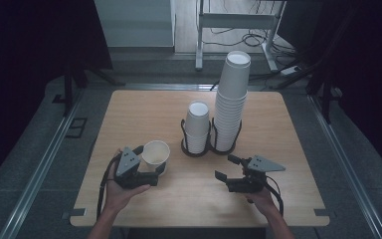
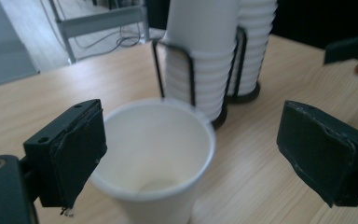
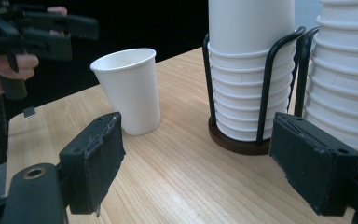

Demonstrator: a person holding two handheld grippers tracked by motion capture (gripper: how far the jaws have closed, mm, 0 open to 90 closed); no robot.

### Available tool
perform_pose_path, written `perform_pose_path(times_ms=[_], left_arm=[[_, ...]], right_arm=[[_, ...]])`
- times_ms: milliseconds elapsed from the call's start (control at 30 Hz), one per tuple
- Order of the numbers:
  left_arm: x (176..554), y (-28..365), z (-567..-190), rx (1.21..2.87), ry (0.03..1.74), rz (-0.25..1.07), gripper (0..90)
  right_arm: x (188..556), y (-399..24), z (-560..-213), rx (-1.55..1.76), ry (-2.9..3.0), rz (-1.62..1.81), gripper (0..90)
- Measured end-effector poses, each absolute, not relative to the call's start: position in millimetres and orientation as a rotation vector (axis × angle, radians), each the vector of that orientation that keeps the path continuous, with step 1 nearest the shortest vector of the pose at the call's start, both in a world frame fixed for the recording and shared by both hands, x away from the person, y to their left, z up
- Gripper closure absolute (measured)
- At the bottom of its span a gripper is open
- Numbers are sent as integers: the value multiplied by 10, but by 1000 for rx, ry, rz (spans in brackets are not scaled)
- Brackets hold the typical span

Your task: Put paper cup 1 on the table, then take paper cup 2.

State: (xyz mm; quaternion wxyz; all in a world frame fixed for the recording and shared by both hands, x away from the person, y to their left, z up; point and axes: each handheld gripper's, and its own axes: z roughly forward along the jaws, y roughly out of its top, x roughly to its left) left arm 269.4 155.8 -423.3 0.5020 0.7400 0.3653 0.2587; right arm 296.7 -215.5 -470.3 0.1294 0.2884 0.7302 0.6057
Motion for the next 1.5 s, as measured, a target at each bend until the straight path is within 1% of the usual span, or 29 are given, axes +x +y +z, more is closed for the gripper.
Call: perform_pose_path(times_ms=[267, 600, 800, 1233, 1500], left_arm=[[2877, 1202, -3986, 1792, 809, 594, 87], [3031, 886, -3891, 1780, 785, 533, 90], [3056, 800, -3891, 1794, 775, 529, 91], [3120, 665, -3802, 1798, 759, 519, 105], [3208, 584, -3660, 1789, 754, 518, 118]], right_arm=[[2956, -2176, -4685, 833, 2117, 1761, 178], [2950, -2237, -4654, 837, 2098, 1762, 180], [2952, -2283, -4631, 848, 2068, 1726, 183], [3049, -2346, -4441, 866, 1953, 1680, 176], [3174, -2370, -4383, 904, 1914, 1624, 160]])
